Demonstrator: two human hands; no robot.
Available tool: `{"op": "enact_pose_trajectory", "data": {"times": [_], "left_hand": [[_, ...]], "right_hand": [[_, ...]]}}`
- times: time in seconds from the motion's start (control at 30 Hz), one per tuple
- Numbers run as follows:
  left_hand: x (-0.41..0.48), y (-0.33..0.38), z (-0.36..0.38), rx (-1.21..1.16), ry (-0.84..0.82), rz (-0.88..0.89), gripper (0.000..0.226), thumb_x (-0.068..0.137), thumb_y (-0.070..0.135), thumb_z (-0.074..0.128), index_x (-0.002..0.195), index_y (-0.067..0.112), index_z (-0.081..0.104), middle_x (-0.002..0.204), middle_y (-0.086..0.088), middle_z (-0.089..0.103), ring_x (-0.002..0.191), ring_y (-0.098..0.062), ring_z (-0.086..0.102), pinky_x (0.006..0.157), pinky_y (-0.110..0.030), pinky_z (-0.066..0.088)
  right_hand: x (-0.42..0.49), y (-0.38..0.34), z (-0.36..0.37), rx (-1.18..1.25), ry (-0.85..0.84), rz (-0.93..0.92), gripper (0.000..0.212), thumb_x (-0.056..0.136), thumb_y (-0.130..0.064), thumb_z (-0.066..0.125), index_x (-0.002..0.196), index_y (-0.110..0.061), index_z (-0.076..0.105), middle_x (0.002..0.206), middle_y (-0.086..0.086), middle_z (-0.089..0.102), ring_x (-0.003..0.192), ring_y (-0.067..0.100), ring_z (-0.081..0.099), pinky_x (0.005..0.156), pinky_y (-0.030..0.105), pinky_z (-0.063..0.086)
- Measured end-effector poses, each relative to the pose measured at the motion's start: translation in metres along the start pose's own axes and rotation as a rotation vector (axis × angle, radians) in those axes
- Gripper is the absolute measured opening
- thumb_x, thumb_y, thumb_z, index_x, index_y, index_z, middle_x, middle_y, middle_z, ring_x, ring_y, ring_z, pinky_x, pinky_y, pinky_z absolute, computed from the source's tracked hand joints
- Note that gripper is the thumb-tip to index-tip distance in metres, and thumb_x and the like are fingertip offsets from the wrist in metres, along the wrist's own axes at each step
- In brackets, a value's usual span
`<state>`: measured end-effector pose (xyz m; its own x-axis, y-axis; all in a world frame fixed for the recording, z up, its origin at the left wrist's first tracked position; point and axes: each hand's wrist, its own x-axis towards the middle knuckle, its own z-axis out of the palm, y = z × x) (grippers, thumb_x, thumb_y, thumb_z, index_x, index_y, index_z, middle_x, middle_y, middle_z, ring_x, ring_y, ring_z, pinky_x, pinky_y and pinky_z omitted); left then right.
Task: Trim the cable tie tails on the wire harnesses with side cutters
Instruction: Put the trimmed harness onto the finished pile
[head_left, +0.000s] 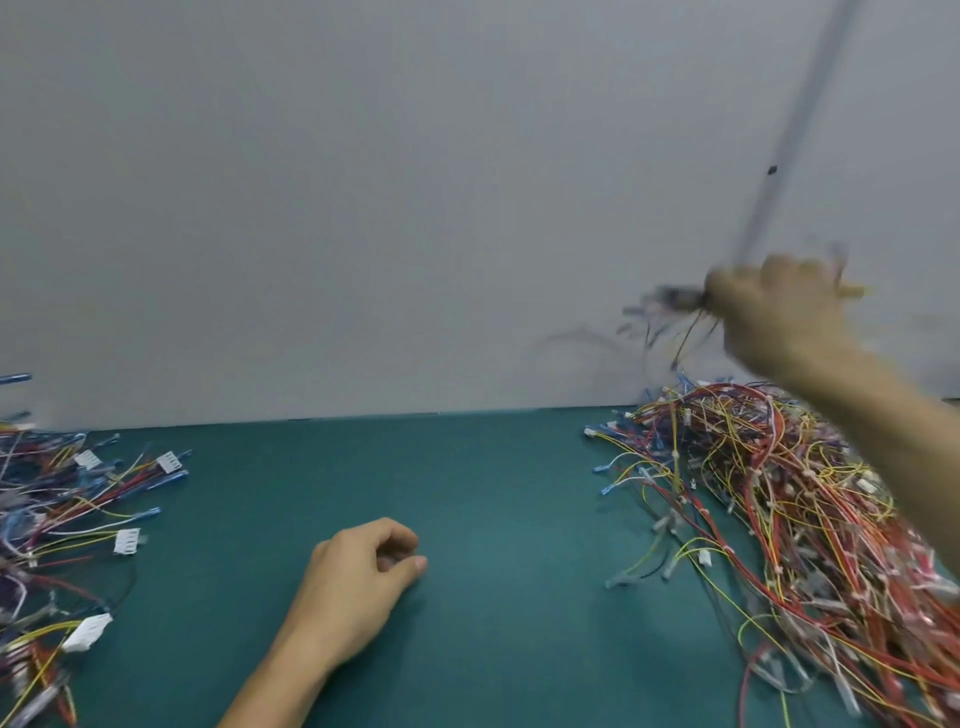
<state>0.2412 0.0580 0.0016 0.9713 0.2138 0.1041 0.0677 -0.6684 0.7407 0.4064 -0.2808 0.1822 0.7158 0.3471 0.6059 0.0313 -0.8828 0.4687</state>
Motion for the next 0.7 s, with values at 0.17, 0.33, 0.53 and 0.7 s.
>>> {"op": "enact_pose_trajectory", "data": {"times": [0.17,0.33,0.53,0.7], "left_hand": [[0.003,-0.003,0.004,0.022,0.002,0.015,0.010,0.080,0.030,0.075,0.084,0.034,0.066,0.078,0.016,0.068,0.076,0.007,0.060,0.064,-0.002,0.039],[0.005,-0.005,0.006,0.039,0.003,0.018,0.008,0.081,0.032,0.074,0.087,0.032,0.068,0.078,0.016,0.068,0.076,0.007,0.060,0.064,-0.002,0.038],[0.005,-0.004,0.009,0.075,-0.009,0.039,0.010,0.083,0.030,0.072,0.092,0.029,0.068,0.079,0.016,0.066,0.073,0.008,0.057,0.062,0.000,0.038],[0.003,-0.006,0.011,0.116,-0.011,0.073,0.015,0.082,0.029,0.072,0.097,0.027,0.068,0.082,0.014,0.062,0.075,0.005,0.054,0.064,-0.001,0.036]], "right_hand": [[-0.071,-0.042,0.082,0.019,-0.426,0.062,0.022,0.084,-0.015,0.052,0.105,-0.017,0.057,0.107,0.002,0.065,0.104,0.027,0.053,0.086,0.038,0.042],[-0.073,-0.049,0.098,0.127,-0.620,0.034,0.019,0.085,-0.015,0.054,0.103,-0.015,0.060,0.115,0.005,0.055,0.105,0.025,0.052,0.085,0.038,0.050],[-0.060,-0.043,0.085,0.439,-0.518,-0.018,0.022,0.090,-0.013,0.055,0.109,-0.009,0.065,0.121,0.010,0.053,0.100,0.027,0.057,0.086,0.038,0.050],[-0.045,-0.047,0.041,0.817,-0.380,-0.004,0.020,0.091,-0.018,0.064,0.110,-0.016,0.071,0.098,0.008,0.071,0.085,0.027,0.062,0.079,0.039,0.048]]}}
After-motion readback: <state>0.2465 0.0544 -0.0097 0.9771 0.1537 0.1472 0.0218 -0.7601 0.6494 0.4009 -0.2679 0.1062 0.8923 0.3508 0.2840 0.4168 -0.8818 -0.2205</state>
